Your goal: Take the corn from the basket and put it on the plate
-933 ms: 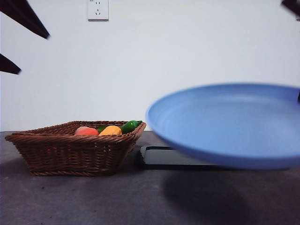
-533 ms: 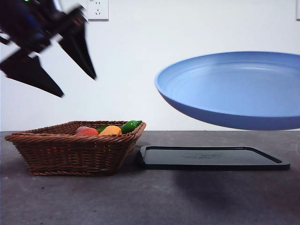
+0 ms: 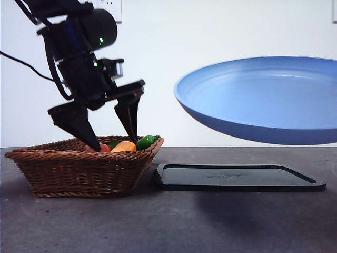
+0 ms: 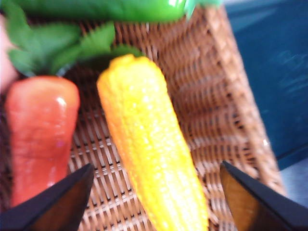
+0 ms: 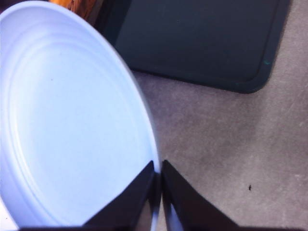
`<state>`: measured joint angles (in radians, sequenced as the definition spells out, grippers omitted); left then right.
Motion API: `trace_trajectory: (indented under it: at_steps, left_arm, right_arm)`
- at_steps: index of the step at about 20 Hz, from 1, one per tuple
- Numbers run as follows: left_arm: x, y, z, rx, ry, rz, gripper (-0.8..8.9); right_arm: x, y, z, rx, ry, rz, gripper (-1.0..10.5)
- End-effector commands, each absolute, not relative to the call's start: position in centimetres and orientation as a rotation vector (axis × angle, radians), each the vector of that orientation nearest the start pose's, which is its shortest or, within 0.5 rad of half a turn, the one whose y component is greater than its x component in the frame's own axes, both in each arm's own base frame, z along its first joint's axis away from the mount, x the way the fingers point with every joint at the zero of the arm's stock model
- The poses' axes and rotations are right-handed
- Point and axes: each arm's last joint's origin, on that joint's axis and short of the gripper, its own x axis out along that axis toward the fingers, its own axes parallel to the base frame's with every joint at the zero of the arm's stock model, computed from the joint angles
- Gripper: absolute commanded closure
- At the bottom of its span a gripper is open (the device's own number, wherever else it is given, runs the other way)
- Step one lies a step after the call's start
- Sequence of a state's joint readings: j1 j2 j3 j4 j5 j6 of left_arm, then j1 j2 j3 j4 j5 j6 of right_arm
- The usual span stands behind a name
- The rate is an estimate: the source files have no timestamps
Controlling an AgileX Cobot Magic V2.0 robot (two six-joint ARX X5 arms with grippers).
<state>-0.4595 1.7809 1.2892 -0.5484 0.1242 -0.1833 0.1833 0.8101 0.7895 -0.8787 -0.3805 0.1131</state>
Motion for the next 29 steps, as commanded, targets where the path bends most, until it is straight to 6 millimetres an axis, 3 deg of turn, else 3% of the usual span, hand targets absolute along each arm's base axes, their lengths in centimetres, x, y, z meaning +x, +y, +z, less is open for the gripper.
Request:
trace_trajectory:
  at_steps: [1,10,16,20,25,29]
  left_arm:
    - [33.6,-17.3,20.9,0.030,1.079,-0.440,3.87]
    - [34.0,-18.2,19.0,0.044,1.109,-0.447,4.03]
    - [34.0,-18.3,19.0,0.041,1.104,-0.448,5.74]
    - [34.0,-18.2,19.1,0.040,1.103,-0.447,6.09]
    - [33.6,-17.8,21.3,0.012,1.045,-0.448,6.09]
    - [32.3,-17.1,25.4,-0.012,0.933,-0.471,6.09]
  right_arm:
    - [14.0,3.7,27.9,0.207,0.922,0.475,9.4]
    - [14.1,3.7,28.0,0.200,0.914,0.478,9.4]
    - [14.2,3.8,28.0,0.200,0.906,0.479,9.4]
    - [14.2,3.8,28.0,0.200,0.907,0.478,9.4]
    - [14.4,3.8,27.9,0.221,0.919,0.468,9.4]
    - [15.8,4.1,26.9,0.227,0.987,0.457,9.4]
